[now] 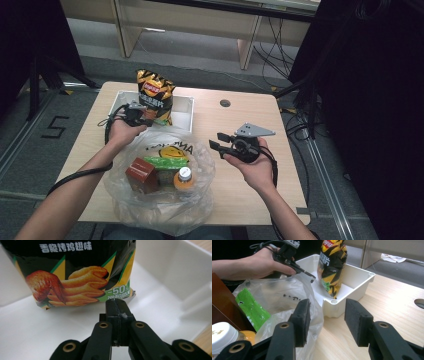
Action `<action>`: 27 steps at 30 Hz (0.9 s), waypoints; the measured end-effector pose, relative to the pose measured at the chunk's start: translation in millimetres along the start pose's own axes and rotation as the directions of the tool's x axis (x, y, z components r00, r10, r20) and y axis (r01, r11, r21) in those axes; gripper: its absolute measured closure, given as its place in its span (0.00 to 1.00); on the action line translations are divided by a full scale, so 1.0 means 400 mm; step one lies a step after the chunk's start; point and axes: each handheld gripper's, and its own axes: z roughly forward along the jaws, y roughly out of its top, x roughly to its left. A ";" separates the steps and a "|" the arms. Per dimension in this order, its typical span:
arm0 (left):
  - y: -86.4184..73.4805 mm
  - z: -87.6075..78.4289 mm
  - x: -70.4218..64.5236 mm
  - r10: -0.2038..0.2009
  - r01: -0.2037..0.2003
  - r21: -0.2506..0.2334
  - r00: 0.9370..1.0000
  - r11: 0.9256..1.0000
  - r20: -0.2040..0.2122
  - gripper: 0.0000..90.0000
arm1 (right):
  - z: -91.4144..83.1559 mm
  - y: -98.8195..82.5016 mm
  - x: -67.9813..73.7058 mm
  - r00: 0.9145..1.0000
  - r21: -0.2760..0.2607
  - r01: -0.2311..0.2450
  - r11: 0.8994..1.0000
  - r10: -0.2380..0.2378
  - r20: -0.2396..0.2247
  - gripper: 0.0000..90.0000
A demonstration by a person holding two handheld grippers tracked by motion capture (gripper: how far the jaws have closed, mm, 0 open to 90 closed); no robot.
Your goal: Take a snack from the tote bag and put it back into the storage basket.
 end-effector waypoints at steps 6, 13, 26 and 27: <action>0.017 0.029 -0.002 0.020 -0.020 0.041 1.000 0.999 0.008 0.99 | -0.002 -0.001 -0.006 1.000 -0.003 0.002 1.000 -0.002 -0.013 0.63; 0.023 0.060 -0.004 0.006 -0.006 0.066 1.000 0.998 -0.001 0.99 | -0.006 -0.003 -0.007 1.000 0.010 -0.010 1.000 0.010 -0.011 0.62; 0.030 0.098 -0.007 0.014 -0.013 0.096 1.000 0.995 -0.009 0.99 | -0.001 -0.010 -0.014 1.000 -0.006 -0.021 1.000 0.021 0.004 0.62; 0.030 0.100 -0.007 0.017 -0.016 0.101 1.000 0.995 -0.005 0.99 | 0.000 -0.009 -0.020 1.000 -0.013 0.007 1.000 -0.007 0.010 0.62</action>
